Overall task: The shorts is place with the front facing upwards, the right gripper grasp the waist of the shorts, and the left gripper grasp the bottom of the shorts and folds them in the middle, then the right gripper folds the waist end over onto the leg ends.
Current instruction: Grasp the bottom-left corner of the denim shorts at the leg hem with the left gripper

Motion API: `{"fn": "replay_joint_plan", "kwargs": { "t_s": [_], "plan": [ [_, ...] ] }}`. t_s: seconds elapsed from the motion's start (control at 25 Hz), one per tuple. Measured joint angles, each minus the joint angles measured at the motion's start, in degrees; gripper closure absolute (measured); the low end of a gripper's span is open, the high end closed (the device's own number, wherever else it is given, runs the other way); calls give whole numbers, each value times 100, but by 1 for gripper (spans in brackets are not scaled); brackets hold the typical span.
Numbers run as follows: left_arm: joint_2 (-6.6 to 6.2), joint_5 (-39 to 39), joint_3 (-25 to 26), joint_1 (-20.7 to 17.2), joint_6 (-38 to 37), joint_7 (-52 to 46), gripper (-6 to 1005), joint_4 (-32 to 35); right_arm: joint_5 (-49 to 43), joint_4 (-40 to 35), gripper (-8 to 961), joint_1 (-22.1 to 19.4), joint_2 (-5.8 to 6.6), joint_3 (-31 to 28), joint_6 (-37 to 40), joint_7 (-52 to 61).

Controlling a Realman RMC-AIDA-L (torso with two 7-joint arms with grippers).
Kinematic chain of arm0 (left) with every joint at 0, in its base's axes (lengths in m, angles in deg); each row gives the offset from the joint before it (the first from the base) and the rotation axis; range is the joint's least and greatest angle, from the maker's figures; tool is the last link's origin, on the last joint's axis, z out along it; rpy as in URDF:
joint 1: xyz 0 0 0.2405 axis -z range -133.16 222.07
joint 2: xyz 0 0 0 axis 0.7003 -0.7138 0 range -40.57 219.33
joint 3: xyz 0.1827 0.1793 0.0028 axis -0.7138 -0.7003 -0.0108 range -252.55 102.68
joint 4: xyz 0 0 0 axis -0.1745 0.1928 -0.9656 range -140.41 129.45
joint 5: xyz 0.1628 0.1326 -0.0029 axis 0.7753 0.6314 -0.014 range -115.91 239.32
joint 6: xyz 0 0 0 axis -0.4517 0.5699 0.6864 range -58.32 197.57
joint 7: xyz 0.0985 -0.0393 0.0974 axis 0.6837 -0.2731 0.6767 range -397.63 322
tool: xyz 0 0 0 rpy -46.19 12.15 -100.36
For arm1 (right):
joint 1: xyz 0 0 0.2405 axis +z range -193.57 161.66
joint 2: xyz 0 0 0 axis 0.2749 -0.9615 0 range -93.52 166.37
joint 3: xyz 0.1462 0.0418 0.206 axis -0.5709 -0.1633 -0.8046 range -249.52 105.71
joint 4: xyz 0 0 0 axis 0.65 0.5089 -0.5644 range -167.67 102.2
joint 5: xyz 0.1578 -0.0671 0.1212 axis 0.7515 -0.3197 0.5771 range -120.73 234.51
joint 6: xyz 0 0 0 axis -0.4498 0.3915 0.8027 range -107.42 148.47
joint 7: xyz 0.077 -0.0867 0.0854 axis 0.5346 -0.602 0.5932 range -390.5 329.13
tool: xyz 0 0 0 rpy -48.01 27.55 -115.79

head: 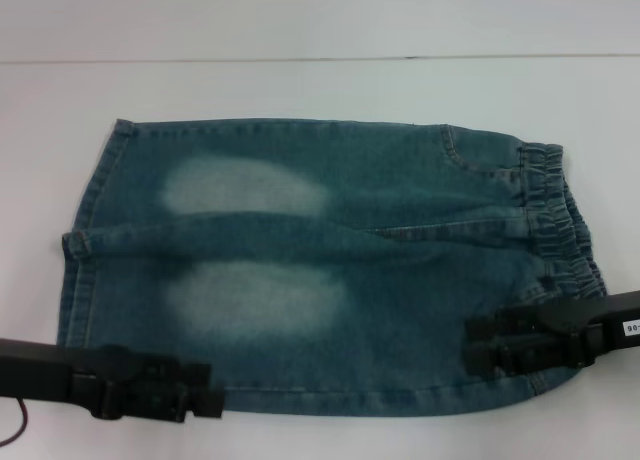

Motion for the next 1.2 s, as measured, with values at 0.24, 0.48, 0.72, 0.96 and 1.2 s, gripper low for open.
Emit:
{"fn": "replay_joint_plan", "kwargs": {
  "t_s": [0.24,0.48,0.72,0.96,1.2],
  "plan": [
    [6,-14,-119,134,-159,-9,201,-193,0,0,38,12,-6,12,-3,0],
    [7,-43,-89,137,-125,-12,200,-199,0,0,38,12,-5,78,-5,0],
    [-70,-20,12,156,-143,-538,200,-105,0,0,38,8,-11,82,-6,4],
    [-314,367,398,182,-244,-1573,201,412,0,-13,38,7,-3,77,-18,-2],
    [-518,1547,997,370,55,-2550,201,664,0,-44,38,7,15,73,-76,-11]
  ]
}}
